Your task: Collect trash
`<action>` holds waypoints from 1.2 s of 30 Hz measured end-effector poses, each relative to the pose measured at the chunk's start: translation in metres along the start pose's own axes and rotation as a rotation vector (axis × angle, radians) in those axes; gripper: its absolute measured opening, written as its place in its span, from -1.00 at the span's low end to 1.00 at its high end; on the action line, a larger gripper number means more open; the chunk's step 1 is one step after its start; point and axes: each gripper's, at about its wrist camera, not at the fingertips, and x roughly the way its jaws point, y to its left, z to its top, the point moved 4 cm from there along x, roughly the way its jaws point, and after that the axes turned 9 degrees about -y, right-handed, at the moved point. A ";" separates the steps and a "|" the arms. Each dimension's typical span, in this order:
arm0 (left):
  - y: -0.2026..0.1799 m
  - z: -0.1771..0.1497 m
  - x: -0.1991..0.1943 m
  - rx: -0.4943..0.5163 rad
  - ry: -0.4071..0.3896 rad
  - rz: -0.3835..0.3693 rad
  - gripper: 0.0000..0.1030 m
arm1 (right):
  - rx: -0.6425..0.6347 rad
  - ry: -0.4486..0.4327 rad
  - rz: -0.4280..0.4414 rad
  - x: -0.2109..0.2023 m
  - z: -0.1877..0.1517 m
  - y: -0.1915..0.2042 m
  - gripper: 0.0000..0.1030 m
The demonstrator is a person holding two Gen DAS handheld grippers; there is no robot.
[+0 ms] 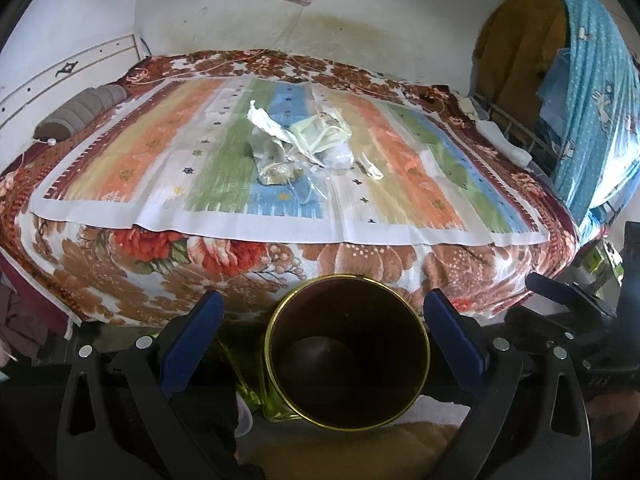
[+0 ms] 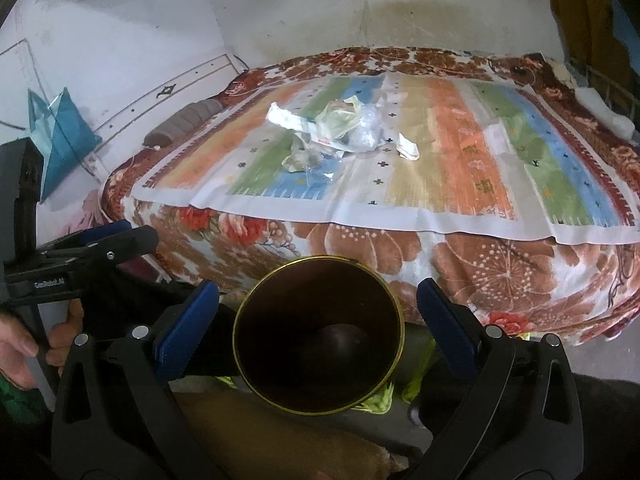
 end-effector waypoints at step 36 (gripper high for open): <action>0.058 0.136 0.097 -0.112 0.059 0.114 0.86 | -0.271 -0.066 -0.145 0.076 0.116 0.018 0.80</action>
